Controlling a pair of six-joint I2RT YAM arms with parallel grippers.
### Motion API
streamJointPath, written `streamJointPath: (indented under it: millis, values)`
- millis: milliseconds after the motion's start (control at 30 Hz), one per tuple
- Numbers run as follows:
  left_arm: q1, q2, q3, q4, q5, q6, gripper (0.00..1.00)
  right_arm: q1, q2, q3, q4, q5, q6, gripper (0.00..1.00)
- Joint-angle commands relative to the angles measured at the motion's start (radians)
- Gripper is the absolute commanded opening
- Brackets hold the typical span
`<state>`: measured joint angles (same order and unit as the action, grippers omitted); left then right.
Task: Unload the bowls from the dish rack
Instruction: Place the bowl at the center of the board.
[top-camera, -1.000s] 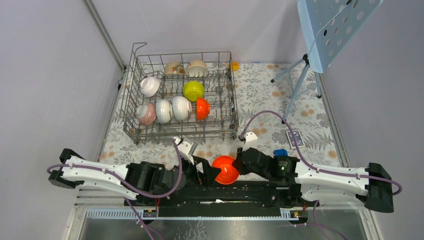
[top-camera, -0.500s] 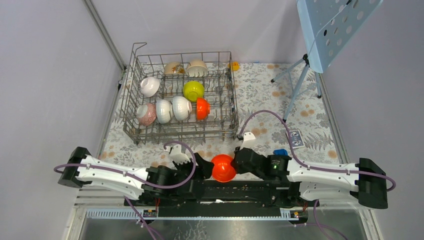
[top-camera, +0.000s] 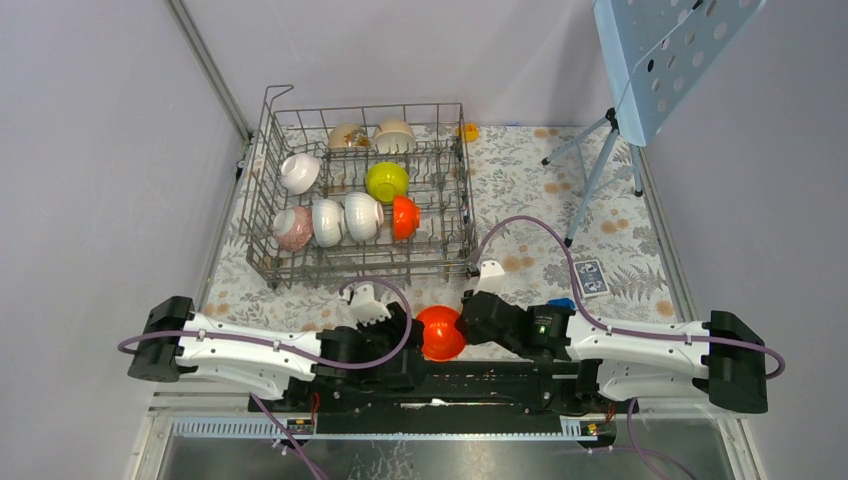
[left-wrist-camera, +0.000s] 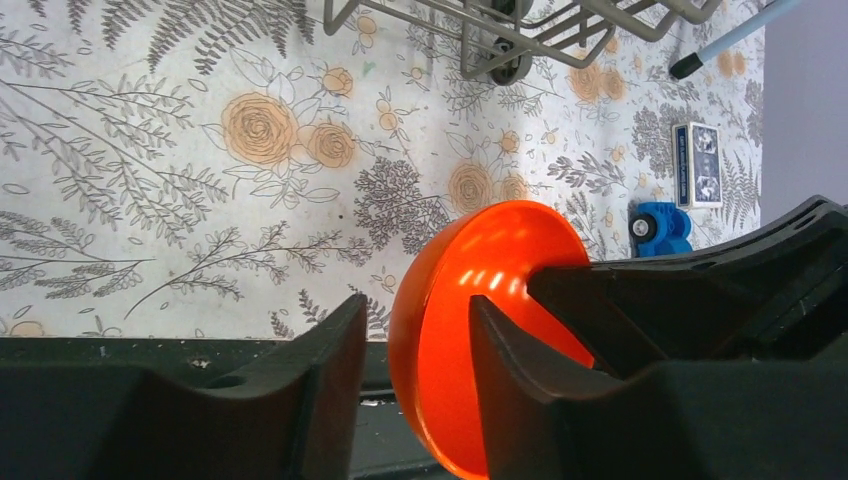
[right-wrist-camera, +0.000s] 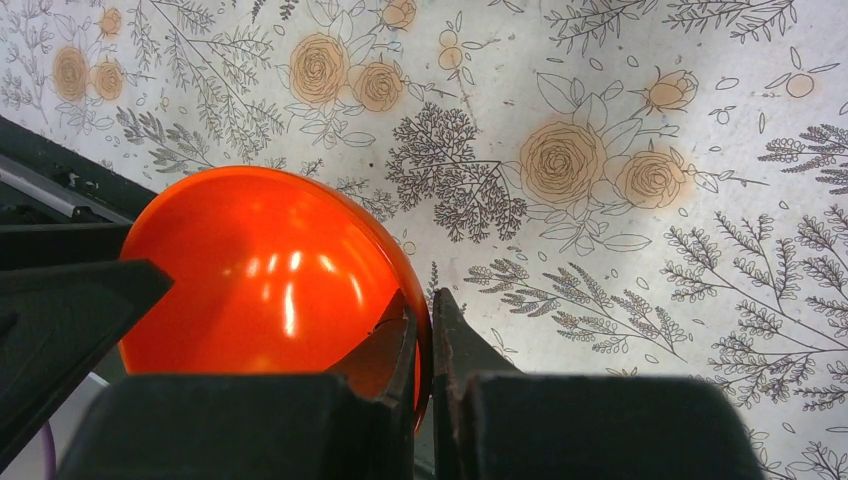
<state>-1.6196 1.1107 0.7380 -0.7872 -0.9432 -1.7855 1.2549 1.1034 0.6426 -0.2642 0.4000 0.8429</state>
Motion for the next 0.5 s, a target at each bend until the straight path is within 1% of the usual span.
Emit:
streamJointPath:
  millis: [0,67,100,233,267,300,433,467]
  values:
    - [0.040,-0.011,-0.026,0.131,0.056,0.095,0.40,0.003,0.006,0.054,0.009,0.013,0.009,0.00]
    - [0.055,-0.005,-0.039,0.168,0.079,0.121,0.33,0.005,0.009,0.055,0.007,0.014,0.008,0.00]
    - [0.060,0.000,-0.042,0.180,0.088,0.133,0.31,0.005,0.009,0.054,0.007,0.016,0.008,0.00]
    - [0.067,0.036,-0.029,0.196,0.105,0.170,0.30,0.005,0.013,0.060,0.003,0.023,0.003,0.00]
    - [0.067,0.044,-0.025,0.196,0.107,0.175,0.28,0.006,0.015,0.064,0.002,0.024,0.001,0.00]
    - [0.067,0.050,-0.023,0.196,0.109,0.179,0.25,0.006,0.017,0.069,0.001,0.025,-0.002,0.00]
    - [0.067,0.066,-0.023,0.201,0.118,0.185,0.00,0.008,0.028,0.088,-0.024,0.022,-0.024,0.00]
    - [0.067,0.067,-0.026,0.200,0.121,0.186,0.00,0.008,0.029,0.092,-0.036,0.022,-0.028,0.02]
